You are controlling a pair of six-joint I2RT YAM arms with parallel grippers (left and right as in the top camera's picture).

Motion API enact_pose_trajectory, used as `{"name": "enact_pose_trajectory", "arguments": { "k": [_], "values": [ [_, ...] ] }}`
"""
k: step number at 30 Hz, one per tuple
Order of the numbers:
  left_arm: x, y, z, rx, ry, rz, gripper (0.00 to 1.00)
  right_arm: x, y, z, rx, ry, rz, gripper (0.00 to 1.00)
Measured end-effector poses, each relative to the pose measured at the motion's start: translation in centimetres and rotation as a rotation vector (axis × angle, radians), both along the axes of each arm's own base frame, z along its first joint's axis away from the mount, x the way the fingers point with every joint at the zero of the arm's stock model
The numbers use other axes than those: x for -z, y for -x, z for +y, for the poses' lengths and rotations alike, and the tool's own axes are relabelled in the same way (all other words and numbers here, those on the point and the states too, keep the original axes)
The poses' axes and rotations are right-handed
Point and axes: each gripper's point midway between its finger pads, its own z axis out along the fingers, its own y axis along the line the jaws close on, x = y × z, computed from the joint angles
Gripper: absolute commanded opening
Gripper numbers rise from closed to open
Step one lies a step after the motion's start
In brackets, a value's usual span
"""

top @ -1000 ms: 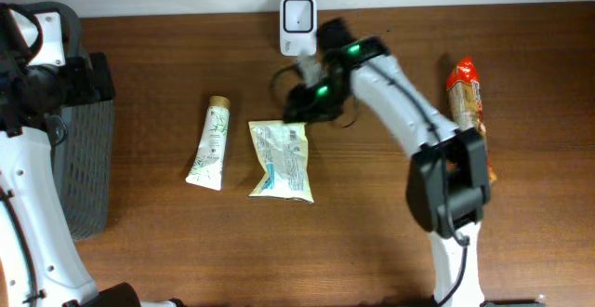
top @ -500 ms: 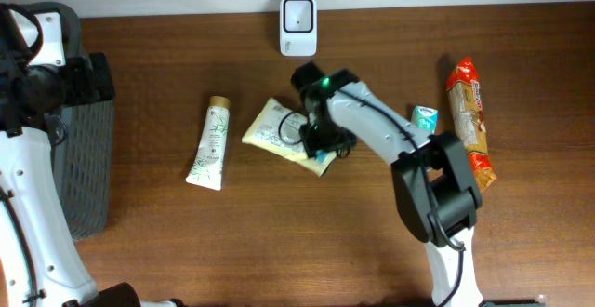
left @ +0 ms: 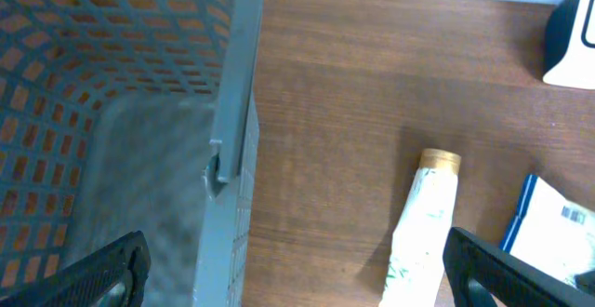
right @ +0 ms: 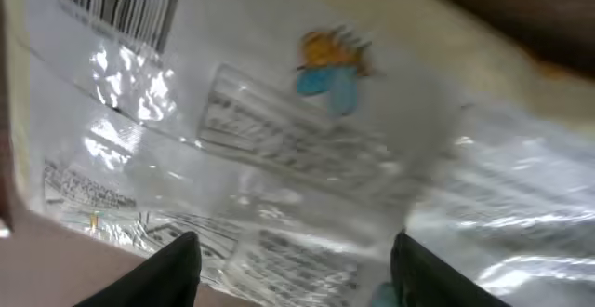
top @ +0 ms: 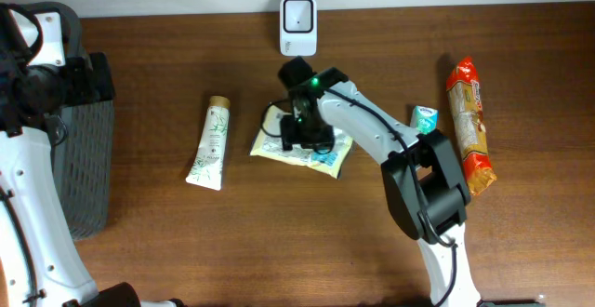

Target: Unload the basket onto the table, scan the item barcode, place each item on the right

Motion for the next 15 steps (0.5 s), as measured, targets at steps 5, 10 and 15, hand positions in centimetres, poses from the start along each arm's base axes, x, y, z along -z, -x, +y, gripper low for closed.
{"name": "enact_pose_trajectory", "arguments": {
  "k": [5, 10, 15],
  "values": [
    [0.0, 0.0, 0.0, 0.000, 0.000, 0.000, 0.99, -12.2, -0.8, -12.0, 0.222, 0.042, -0.009, 0.99],
    [0.0, 0.0, 0.0, 0.000, 0.000, 0.000, 0.99, -6.0, 1.7, -13.3, 0.261, -0.027, 0.161, 0.99],
    [0.0, 0.0, 0.0, 0.000, 0.001, 0.002, 0.99, 1.0, 2.2, -9.5, 0.249, -0.279, 0.149, 0.99]
  ]
}}
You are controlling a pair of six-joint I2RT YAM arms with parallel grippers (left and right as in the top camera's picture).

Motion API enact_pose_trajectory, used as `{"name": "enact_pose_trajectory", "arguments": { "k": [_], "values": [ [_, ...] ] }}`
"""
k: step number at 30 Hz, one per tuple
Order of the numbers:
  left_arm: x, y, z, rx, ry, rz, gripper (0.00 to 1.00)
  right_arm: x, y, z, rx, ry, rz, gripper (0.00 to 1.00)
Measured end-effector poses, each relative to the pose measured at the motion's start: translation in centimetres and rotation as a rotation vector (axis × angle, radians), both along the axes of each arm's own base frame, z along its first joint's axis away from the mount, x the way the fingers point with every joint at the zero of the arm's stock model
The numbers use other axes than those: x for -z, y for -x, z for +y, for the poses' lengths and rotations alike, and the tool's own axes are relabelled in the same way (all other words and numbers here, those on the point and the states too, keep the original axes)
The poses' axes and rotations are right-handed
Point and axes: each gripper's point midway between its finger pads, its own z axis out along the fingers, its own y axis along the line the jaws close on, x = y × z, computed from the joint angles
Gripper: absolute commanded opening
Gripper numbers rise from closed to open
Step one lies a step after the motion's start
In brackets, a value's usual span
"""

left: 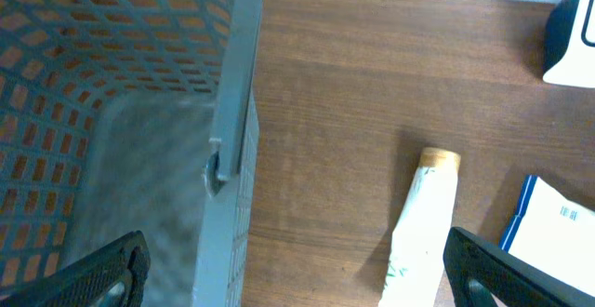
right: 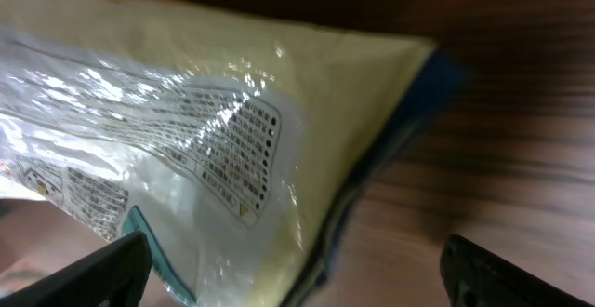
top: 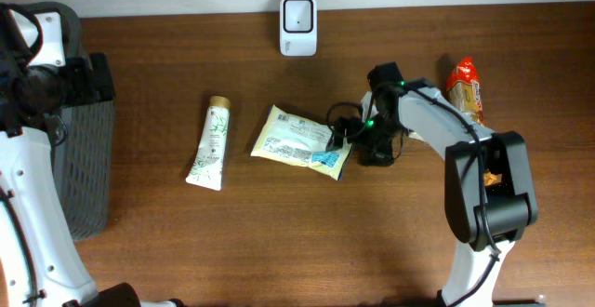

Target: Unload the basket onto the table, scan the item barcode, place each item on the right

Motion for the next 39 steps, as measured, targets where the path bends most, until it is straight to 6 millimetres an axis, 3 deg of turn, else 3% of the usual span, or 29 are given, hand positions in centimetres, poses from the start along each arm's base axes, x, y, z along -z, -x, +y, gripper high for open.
{"name": "enact_pose_trajectory", "arguments": {
  "k": [2, 5, 6, 8, 11, 13, 17, 19, 21, 24, 26, 28, 32, 34, 35, 36, 39],
  "values": [
    [0.0, 0.0, 0.0, 0.000, 0.000, -0.001, 0.99, -0.3, -1.9, 2.5, 0.029, -0.117, -0.116, 0.99],
    [0.0, 0.0, 0.0, 0.000, -0.001, -0.001, 0.99, -0.6, -1.2, 7.0, 0.025, -0.211, -0.140, 0.96],
    [0.0, 0.0, 0.0, 0.000, -0.001, -0.001, 0.99, -0.4, -1.0, 8.3, 0.043, -0.196, -0.137, 0.75],
    [0.0, 0.0, 0.0, 0.000, -0.001, -0.001, 0.99, 0.2, -1.9, 9.0, 0.092, -0.170, -0.159, 0.41],
    [0.0, 0.0, 0.0, 0.000, -0.001, -0.001, 0.99, 1.6, -3.3, 9.7, 0.140, -0.186, -0.165, 0.13],
    [0.0, 0.0, 0.0, 0.000, -0.001, -0.001, 0.99, 1.9, -3.4, 9.8, 0.139, -0.189, -0.165, 0.04],
    [0.0, 0.0, 0.0, 0.000, -0.001, -0.001, 0.99, 1.5, -2.9, 8.8, 0.043, -0.221, -0.155, 0.04],
    [0.0, 0.0, 0.0, 0.000, -0.001, -0.002, 0.99, 0.9, -0.9, 5.0, -0.067, -0.149, -0.055, 0.04],
    [0.0, 0.0, 0.0, 0.000, 0.000, 0.000, 0.99, -2.7, -1.5, 3.1, -0.186, -0.145, -0.082, 0.04],
    [0.0, 0.0, 0.0, 0.000, -0.001, -0.002, 0.99, -11.5, -3.6, 4.2, -0.392, -0.267, -0.294, 0.04],
    [0.0, 0.0, 0.0, 0.000, -0.001, -0.001, 0.99, -13.6, -4.0, 4.4, -0.433, -0.303, -0.352, 0.04],
    [0.0, 0.0, 0.0, 0.000, -0.001, -0.001, 0.99, -13.1, -3.5, 3.7, -0.442, -0.266, -0.327, 0.04],
    [0.0, 0.0, 0.0, 0.000, -0.001, -0.001, 0.99, -9.9, -3.9, 0.8, -0.424, 0.085, -0.273, 0.04],
    [0.0, 0.0, 0.0, 0.000, 0.000, -0.001, 0.99, -8.8, -3.7, 0.9, -0.424, 0.233, -0.257, 0.05],
    [0.0, 0.0, 0.0, 0.000, -0.001, -0.001, 0.99, -8.0, -3.5, 1.0, -0.426, 0.267, -0.238, 0.10],
    [0.0, 0.0, 0.0, 0.000, -0.001, -0.001, 0.99, -6.9, -3.5, 1.1, -0.429, 0.290, -0.214, 0.15],
    [0.0, 0.0, 0.0, 0.000, 0.000, -0.001, 0.99, -3.0, -3.2, 0.6, -0.430, 0.342, -0.122, 0.16]
  ]
}}
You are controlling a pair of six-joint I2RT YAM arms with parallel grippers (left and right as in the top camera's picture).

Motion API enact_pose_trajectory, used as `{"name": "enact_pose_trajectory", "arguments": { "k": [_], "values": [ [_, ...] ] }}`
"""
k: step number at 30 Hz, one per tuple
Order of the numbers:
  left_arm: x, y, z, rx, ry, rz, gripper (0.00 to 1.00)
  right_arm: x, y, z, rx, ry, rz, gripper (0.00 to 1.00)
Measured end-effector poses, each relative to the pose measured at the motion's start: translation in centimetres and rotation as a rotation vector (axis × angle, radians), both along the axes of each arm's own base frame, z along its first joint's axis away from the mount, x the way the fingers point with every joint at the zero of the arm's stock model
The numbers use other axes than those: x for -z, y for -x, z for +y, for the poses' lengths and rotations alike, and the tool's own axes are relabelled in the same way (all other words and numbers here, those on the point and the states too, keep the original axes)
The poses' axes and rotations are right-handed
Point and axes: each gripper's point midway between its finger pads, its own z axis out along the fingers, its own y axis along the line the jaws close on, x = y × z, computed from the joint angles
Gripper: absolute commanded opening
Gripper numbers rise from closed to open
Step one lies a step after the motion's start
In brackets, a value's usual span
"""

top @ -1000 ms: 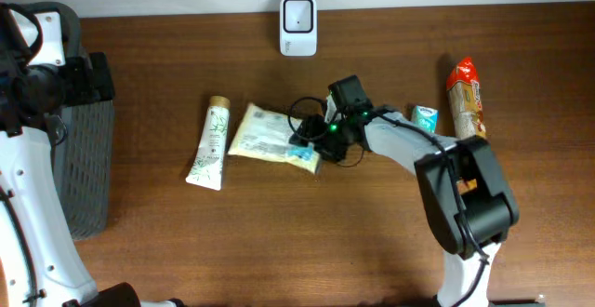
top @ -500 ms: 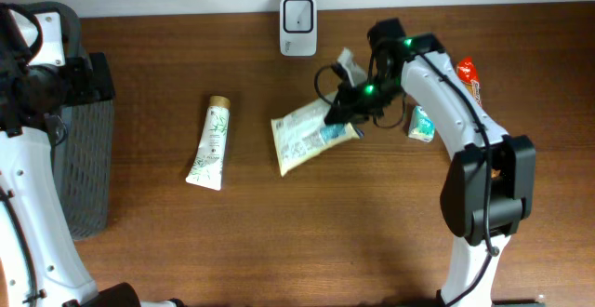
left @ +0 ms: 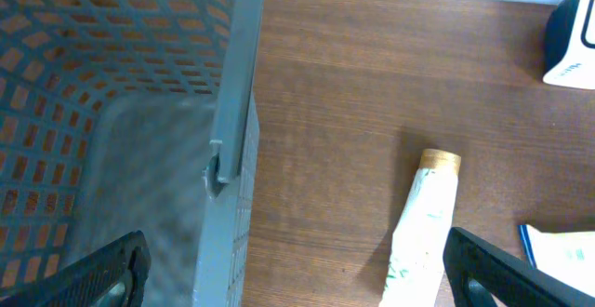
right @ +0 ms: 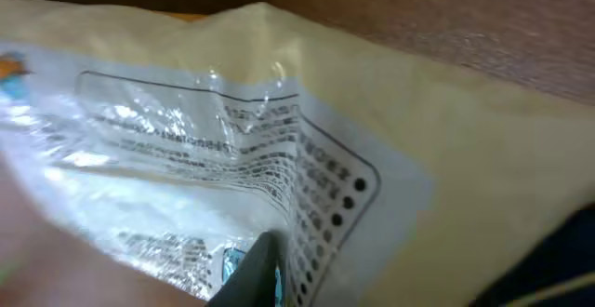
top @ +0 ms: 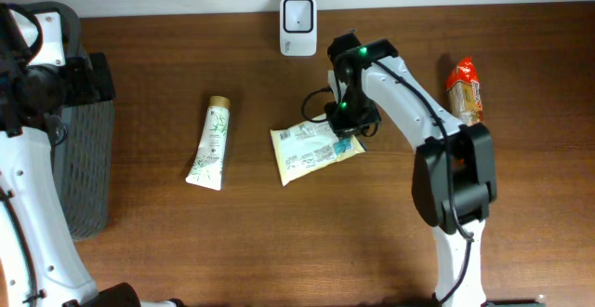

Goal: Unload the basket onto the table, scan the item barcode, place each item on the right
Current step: 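Lift the snack bag with the right gripper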

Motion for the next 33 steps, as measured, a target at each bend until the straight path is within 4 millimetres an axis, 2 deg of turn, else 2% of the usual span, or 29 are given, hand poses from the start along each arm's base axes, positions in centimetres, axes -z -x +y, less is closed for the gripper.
{"name": "enact_pose_trajectory", "arguments": {
  "k": [1, 3, 6, 8, 12, 16, 18, 19, 20, 21, 23, 26, 28, 31, 33],
  "values": [
    [0.0, 0.0, 0.0, 0.000, 0.000, 0.000, 0.99, 1.0, 0.0, -0.3, 0.013, 0.023, 0.016, 0.16],
    [0.0, 0.0, 0.0, 0.000, 0.000, 0.000, 0.99, 2.0, 0.0, -0.8, 0.038, 0.062, 0.031, 0.29],
    [0.0, 0.0, 0.0, 0.000, 0.000, 0.000, 0.99, 2.2, -0.1, -1.2, 0.048, 0.087, 0.028, 0.73],
    [0.0, 0.0, 0.0, 0.000, 0.000, 0.000, 0.99, 2.1, 0.1, -1.2, 0.053, 0.087, 0.034, 0.86],
    [0.0, 0.0, 0.0, 0.000, 0.000, 0.000, 0.99, 1.9, 0.2, 0.6, 0.055, -0.035, 0.061, 0.93],
    [0.0, 0.0, 0.0, 0.000, 0.000, 0.000, 0.99, 1.7, -1.5, 2.3, 0.061, -0.137, 0.005, 0.94],
    [0.0, 0.0, 0.0, 0.000, 0.000, 0.000, 0.99, 2.8, -1.8, 2.6, 0.085, -0.154, -0.010, 0.93],
    [0.0, 0.0, 0.0, 0.000, 0.000, 0.000, 0.99, 3.9, -1.5, 2.6, 0.095, -0.156, -0.004, 0.93],
    [0.0, 0.0, 0.0, 0.000, 0.000, 0.000, 0.99, 4.0, -1.8, 2.8, 0.103, -0.170, -0.022, 0.88],
    [0.0, 0.0, 0.0, 0.000, -0.001, -0.001, 0.99, 4.0, -1.9, 2.9, 0.109, -0.179, -0.034, 0.78],
    [0.0, 0.0, 0.0, 0.000, 0.000, 0.000, 0.99, 4.2, -2.3, 3.1, 0.121, -0.206, -0.078, 0.42],
    [0.0, 0.0, 0.0, 0.000, 0.000, 0.000, 0.99, 4.7, -1.7, 3.4, 0.143, -0.243, -0.046, 0.27],
    [0.0, 0.0, 0.0, 0.000, 0.000, 0.000, 0.99, 4.6, -1.5, 3.7, 0.151, -0.266, -0.029, 0.04],
    [0.0, 0.0, 0.0, 0.000, 0.000, 0.000, 0.99, 4.3, -1.0, 4.4, 0.155, -0.311, 0.001, 0.04],
    [0.0, 0.0, 0.0, 0.000, 0.000, 0.000, 0.99, 4.2, 0.4, 4.9, 0.151, -0.361, 0.077, 0.04]
  ]
}}
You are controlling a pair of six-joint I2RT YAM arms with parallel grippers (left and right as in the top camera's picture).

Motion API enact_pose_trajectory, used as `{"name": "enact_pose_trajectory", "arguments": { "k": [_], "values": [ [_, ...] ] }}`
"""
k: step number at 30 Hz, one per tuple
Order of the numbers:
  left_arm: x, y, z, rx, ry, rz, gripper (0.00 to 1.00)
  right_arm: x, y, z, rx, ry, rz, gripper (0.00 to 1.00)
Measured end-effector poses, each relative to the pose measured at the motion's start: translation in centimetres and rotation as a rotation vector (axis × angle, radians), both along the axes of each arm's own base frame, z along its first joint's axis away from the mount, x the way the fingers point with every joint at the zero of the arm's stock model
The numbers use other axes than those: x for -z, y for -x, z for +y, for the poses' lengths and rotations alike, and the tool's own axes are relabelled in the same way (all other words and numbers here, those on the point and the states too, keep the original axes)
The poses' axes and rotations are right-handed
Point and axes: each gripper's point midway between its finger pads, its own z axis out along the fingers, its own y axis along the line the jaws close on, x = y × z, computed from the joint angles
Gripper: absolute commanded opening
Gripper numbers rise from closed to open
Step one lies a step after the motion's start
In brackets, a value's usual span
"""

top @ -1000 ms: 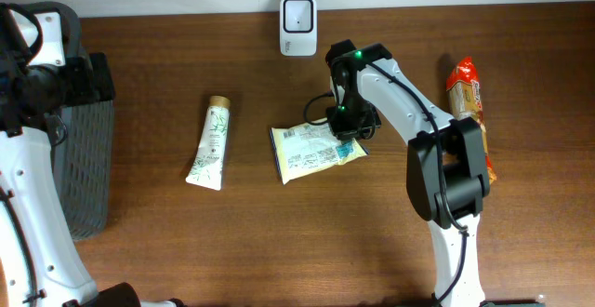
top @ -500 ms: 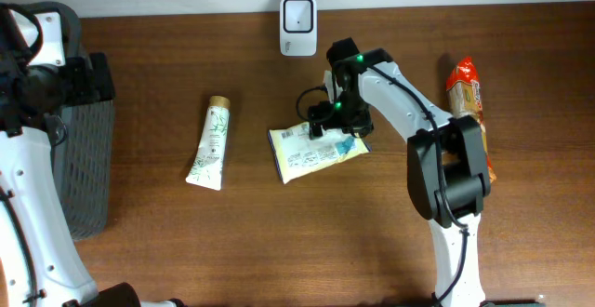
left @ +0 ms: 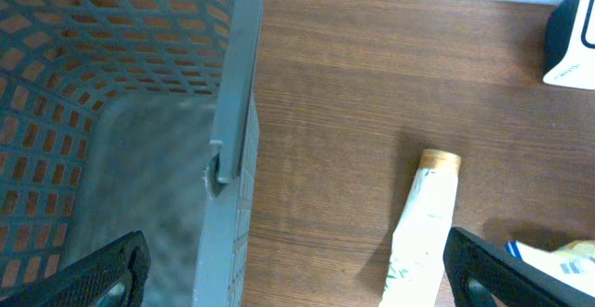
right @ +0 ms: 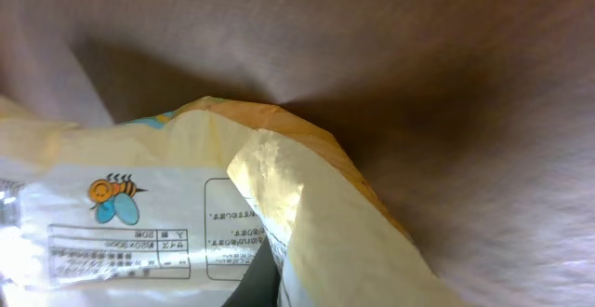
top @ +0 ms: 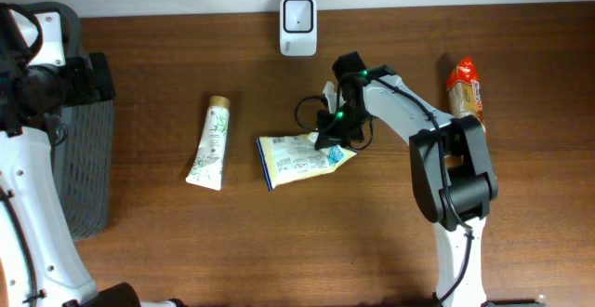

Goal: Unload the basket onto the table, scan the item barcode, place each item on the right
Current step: 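Lift the snack bag with the right gripper, then hold the snack bag up to the scanner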

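Observation:
A yellow snack packet [top: 293, 158] with printed labels lies in the middle of the table, its right end raised. My right gripper [top: 332, 138] is shut on that end. In the right wrist view the packet [right: 186, 214] fills the frame, folded over one dark finger [right: 256, 284]; no barcode shows there. The white scanner [top: 297, 14] stands at the far edge, behind the packet. My left gripper [left: 297, 274] hangs open over the basket's edge, far to the left, holding nothing.
A grey mesh basket [top: 79, 158] stands at the left edge, also seen in the left wrist view [left: 112, 112]. A white tube with a gold cap [top: 208, 144] lies left of the packet. An orange snack bag [top: 465, 88] lies at the far right.
The packet has shifted a little to the left and turned, and its right end is now folded up in my right gripper. The left arm has not moved.
My right gripper was first over the middle of the packet, then on the table to its right. Later it sat at the packet's right end, with the packet turned and nearer the scanner. Now it holds that end raised.

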Motion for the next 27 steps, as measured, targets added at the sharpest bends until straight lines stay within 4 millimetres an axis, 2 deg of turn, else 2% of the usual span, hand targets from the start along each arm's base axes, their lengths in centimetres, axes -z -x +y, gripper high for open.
{"name": "enact_pose_trajectory", "arguments": {
  "k": [3, 4, 5, 6, 7, 8, 9, 10, 13, 15, 20, 24, 25, 27],
  "values": [
    [0.0, 0.0, 0.0, 0.000, 0.000, 0.000, 0.99, -1.3, 0.5, -0.3, -0.031, -0.113, 0.034, 0.04],
    [0.0, 0.0, 0.0, 0.000, 0.000, 0.000, 0.99, -3.1, 0.1, -0.7, -0.033, -0.173, 0.008, 0.04],
    [0.0, 0.0, 0.0, 0.000, 0.000, 0.000, 0.99, -6.3, -0.7, -1.4, -0.024, -0.225, -0.062, 0.04],
    [0.0, 0.0, 0.0, 0.000, 0.000, 0.000, 0.99, -10.4, -1.3, -2.2, -0.010, -0.279, -0.144, 0.04],
    [0.0, 0.0, 0.0, 0.000, 0.000, 0.000, 0.99, -14.6, -1.5, -2.9, -0.010, -0.343, -0.234, 0.04],
    [0.0, 0.0, 0.0, 0.000, 0.000, 0.000, 0.99, -18.0, -1.4, -3.4, -0.013, -0.395, -0.307, 0.04],
    [0.0, 0.0, 0.0, 0.000, 0.000, 0.000, 0.99, -20.3, -1.1, -3.8, -0.010, -0.449, -0.339, 0.04],
    [0.0, 0.0, 0.0, 0.000, 0.000, 0.000, 0.99, -21.7, -1.0, -4.3, 0.001, -0.501, -0.352, 0.04],
    [0.0, 0.0, 0.0, 0.000, 0.000, 0.000, 0.99, -22.5, -1.8, -6.7, 0.062, -0.536, -0.368, 0.04],
    [0.0, 0.0, 0.0, 0.000, 0.000, 0.000, 0.99, -24.1, -2.3, -9.6, 0.121, -0.527, -0.427, 0.04],
    [0.0, 0.0, 0.0, 0.000, 0.000, 0.000, 0.99, -28.2, -1.0, -10.1, 0.101, -0.525, -0.550, 0.04],
    [0.0, 0.0, 0.0, 0.000, 0.000, 0.000, 0.99, -28.1, -1.1, -10.2, 0.103, -0.510, -0.555, 0.04],
    [0.0, 0.0, 0.0, 0.000, 0.000, 0.000, 0.99, -27.6, -1.3, -10.3, 0.112, -0.470, -0.556, 0.04],
    [0.0, 0.0, 0.0, 0.000, 0.000, 0.000, 0.99, -25.3, -1.9, -9.4, 0.098, -0.271, -0.564, 0.04]
  ]
}}
